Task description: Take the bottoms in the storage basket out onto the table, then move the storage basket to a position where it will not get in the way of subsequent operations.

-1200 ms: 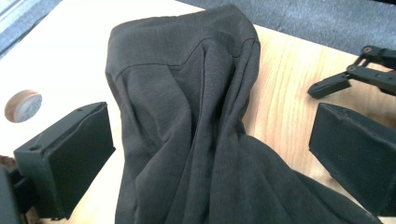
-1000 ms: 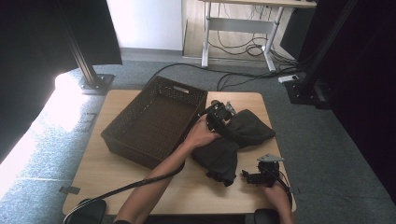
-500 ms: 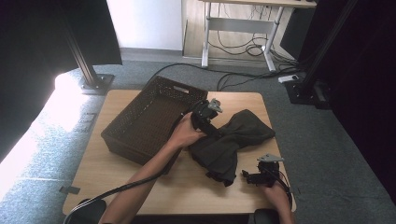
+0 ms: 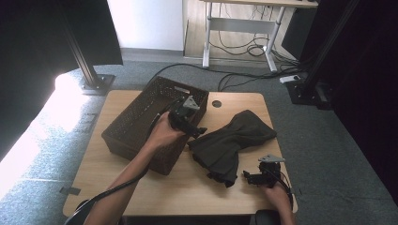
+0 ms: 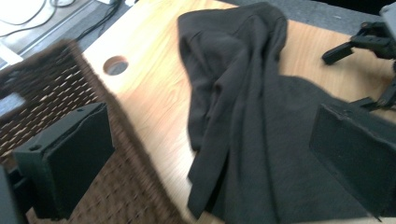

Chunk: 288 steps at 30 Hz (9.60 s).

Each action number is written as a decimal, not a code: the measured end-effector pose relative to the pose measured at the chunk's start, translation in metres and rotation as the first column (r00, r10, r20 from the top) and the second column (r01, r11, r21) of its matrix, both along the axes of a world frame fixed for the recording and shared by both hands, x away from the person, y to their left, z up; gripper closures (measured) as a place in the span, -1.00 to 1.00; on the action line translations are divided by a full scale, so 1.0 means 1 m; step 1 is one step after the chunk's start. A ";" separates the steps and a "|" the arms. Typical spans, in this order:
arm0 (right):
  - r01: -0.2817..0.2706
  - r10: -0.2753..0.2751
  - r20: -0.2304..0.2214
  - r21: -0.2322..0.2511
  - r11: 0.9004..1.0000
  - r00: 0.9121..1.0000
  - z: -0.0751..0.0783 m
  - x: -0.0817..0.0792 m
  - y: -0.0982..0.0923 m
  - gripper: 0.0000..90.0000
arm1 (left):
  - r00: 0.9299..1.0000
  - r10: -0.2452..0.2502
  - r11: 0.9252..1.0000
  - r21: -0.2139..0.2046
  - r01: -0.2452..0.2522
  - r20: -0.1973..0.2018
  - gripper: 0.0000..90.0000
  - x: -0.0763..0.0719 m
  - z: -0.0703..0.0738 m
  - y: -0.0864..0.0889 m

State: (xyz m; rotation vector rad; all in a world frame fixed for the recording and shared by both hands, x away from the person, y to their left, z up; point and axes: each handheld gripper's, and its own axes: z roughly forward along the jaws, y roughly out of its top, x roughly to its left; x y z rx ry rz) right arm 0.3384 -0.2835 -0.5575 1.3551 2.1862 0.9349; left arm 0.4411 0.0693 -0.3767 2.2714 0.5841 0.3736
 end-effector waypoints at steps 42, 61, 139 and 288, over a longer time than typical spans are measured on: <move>0.024 -0.024 -0.004 0.001 1.000 1.000 0.000 0.000 0.002 -1.00 | 0.956 0.293 0.951 -0.116 -0.287 0.037 -1.00 -0.121 -0.057 0.225; 0.027 -0.027 -0.004 0.001 1.000 1.000 0.000 -0.001 0.003 -1.00 | 0.912 0.403 0.911 -0.067 -0.408 -0.073 -1.00 -0.121 -0.150 0.254; 0.023 -0.023 -0.005 0.001 1.000 1.000 0.000 0.000 0.003 -1.00 | 0.919 0.380 0.920 -0.061 -0.388 -0.104 -0.54 -0.135 -0.029 0.212; 0.021 -0.021 -0.002 0.000 1.000 1.000 0.000 0.000 0.003 -1.00 | 0.790 0.593 0.804 0.053 -0.593 -0.158 0.74 0.035 -0.062 0.289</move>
